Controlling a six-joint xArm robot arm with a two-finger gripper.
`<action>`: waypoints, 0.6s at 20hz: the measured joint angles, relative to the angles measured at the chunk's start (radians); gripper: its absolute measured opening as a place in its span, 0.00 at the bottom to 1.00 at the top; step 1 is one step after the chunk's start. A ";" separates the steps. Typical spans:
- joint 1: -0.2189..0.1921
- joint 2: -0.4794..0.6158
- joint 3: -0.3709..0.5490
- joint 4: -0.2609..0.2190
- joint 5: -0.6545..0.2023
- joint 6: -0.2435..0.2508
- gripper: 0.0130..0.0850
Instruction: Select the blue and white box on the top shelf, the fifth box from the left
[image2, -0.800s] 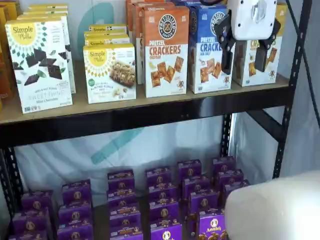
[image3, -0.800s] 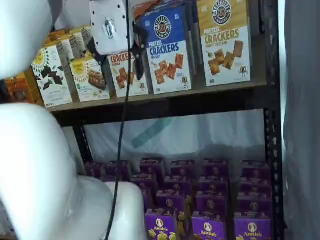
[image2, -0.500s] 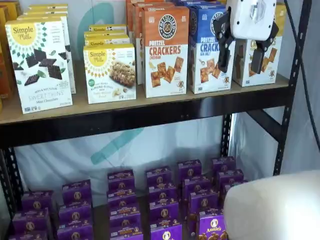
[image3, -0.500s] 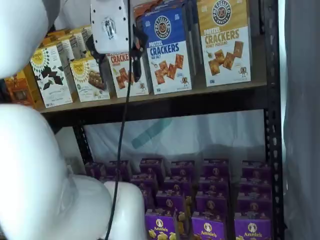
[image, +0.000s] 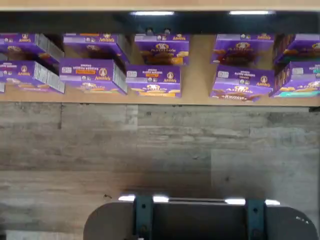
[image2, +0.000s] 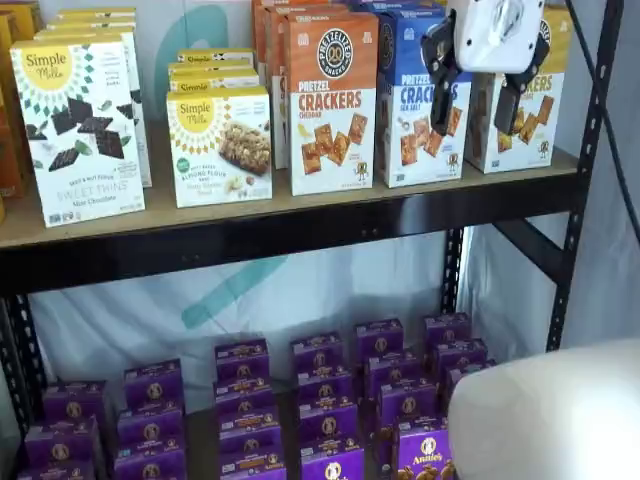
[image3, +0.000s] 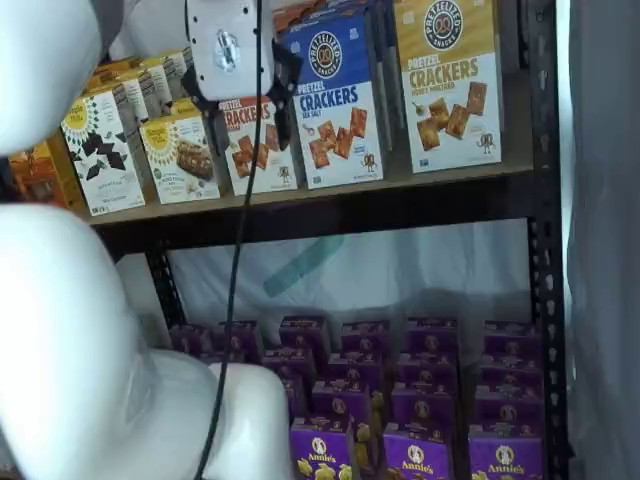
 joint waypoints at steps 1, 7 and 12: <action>-0.001 0.010 -0.008 -0.002 -0.006 -0.002 1.00; -0.007 0.092 -0.093 -0.036 -0.036 -0.020 1.00; -0.036 0.176 -0.179 -0.035 -0.039 -0.047 1.00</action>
